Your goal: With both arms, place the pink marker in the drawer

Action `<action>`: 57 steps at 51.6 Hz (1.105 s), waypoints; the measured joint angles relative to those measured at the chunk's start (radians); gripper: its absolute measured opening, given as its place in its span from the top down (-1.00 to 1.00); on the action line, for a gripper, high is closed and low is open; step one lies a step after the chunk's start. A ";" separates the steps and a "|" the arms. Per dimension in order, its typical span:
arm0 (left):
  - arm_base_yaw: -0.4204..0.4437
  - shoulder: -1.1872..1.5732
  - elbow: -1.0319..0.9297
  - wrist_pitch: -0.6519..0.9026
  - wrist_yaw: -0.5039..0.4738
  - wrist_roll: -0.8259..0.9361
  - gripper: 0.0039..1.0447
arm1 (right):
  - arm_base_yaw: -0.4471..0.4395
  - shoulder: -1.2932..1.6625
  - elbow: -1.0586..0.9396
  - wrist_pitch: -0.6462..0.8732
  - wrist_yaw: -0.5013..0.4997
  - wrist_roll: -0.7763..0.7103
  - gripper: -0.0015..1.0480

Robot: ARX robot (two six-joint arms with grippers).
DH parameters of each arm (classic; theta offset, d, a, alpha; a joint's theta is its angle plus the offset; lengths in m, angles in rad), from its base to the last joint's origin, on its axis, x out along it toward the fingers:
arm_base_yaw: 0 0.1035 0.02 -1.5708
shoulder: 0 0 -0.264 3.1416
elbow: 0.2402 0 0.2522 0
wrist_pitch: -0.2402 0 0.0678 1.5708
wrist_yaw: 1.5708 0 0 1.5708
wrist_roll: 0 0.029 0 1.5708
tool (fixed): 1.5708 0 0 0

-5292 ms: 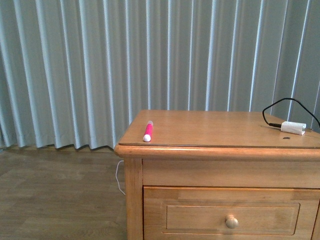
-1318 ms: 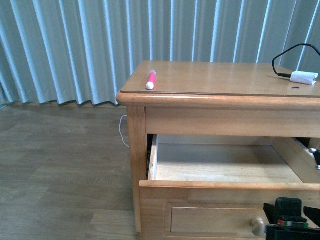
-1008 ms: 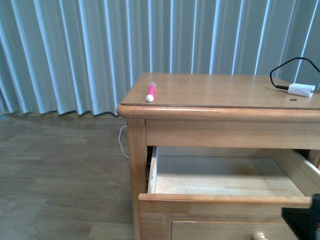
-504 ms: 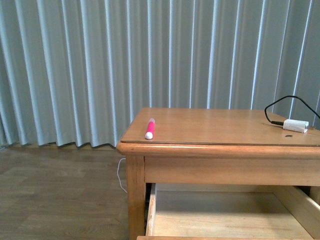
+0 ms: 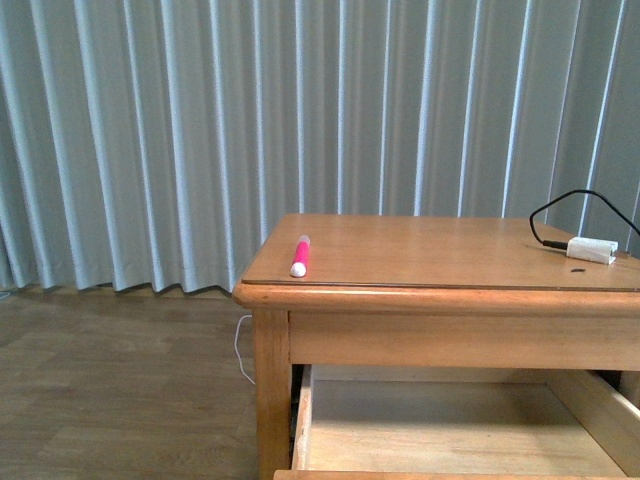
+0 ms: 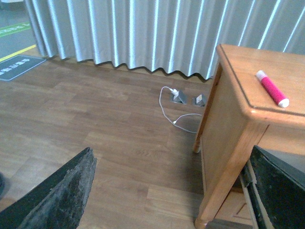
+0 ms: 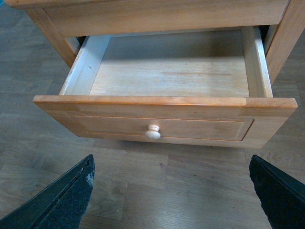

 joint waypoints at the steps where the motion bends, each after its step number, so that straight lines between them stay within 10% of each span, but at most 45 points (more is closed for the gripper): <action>1: 0.001 0.068 0.045 0.034 0.021 0.017 -0.88 | 0.000 0.000 0.000 0.000 0.000 0.000 -0.83; 9: 0.013 0.551 0.417 0.070 0.196 0.050 -0.88 | 0.000 0.000 0.000 0.000 0.000 0.000 -0.83; 33: -0.040 1.207 1.109 -0.164 0.253 0.047 -0.88 | 0.000 0.000 0.000 0.000 0.000 0.000 -0.83; 57: -0.061 1.358 1.313 -0.351 0.271 0.052 -0.88 | 0.000 0.000 0.000 0.000 0.000 0.000 -0.83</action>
